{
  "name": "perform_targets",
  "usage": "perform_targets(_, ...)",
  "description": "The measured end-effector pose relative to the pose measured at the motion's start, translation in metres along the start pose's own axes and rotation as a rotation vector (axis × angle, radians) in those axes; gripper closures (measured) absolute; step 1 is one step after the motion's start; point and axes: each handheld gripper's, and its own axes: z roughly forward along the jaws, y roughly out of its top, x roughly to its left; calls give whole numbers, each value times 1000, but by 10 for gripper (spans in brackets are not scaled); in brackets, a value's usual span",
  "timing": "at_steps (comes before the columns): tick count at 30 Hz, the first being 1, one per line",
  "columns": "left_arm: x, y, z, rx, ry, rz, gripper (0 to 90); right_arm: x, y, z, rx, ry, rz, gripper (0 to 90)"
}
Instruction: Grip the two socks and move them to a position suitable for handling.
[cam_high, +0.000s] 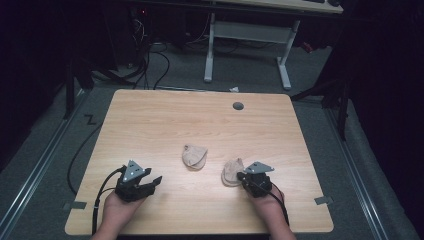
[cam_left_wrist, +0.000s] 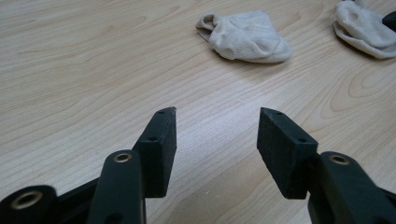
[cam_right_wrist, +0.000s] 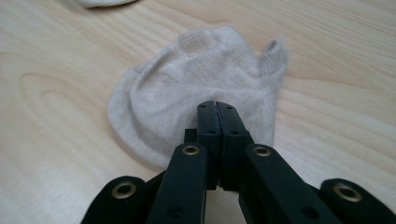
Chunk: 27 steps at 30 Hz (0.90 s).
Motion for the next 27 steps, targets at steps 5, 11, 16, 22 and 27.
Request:
perform_targets(5,-1,0,1,2,-2,-2,477,11,-7,-8,-2,34,-16,890)
perform_targets(11,-2,0,1,4,-7,3,475,31,-11,-13,-2,87,-62,890)
perform_targets(16,-4,0,3,5,-9,5,477,50,-9,-13,-4,126,-113,888)
perform_targets(22,-4,0,2,6,-15,7,476,71,-5,-10,-10,170,-154,886)
perform_targets(27,-4,0,3,11,-17,4,477,88,-1,-7,-16,200,-191,875)
